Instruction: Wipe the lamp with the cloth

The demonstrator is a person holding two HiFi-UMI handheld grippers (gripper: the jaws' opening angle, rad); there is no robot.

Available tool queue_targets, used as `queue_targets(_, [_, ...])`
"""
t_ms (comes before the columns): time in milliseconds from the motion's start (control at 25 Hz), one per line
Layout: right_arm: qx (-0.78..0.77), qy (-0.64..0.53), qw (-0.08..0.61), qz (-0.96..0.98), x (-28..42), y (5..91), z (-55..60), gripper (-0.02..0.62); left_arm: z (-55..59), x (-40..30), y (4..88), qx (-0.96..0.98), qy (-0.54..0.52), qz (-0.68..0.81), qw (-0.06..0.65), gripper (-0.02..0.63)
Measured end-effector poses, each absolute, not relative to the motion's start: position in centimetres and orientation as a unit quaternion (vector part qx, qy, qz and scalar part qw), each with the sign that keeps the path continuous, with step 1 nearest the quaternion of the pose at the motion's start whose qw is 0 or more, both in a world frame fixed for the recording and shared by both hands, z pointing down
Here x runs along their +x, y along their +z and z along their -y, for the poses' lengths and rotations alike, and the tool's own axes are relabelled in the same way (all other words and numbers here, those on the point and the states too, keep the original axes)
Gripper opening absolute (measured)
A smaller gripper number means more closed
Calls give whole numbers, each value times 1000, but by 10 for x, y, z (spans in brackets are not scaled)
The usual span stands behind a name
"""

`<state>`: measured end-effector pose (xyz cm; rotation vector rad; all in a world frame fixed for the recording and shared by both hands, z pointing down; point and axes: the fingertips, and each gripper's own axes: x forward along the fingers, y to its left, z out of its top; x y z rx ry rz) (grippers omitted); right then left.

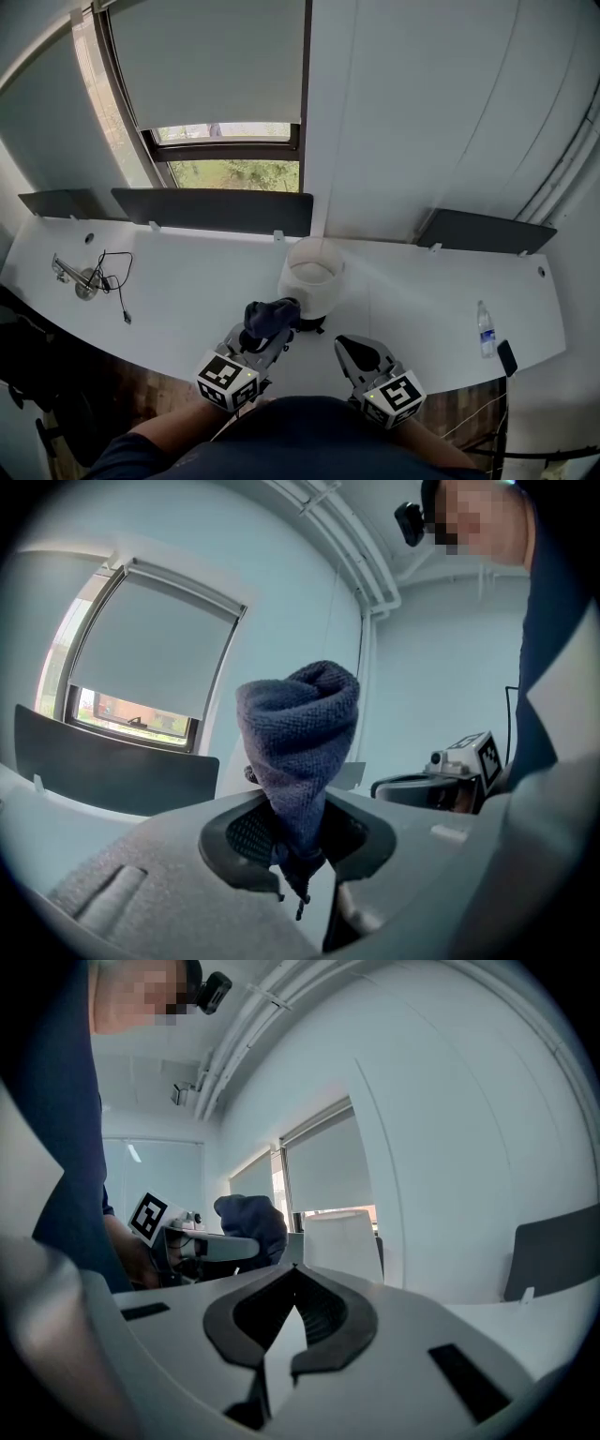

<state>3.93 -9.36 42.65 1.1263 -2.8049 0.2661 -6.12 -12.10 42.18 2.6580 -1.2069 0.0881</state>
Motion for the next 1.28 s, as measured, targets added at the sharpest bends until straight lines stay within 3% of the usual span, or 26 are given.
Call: queue_targets(1280, [331,86,75,937,20,442,93,11,98,-23,425,927,20,356,115,97])
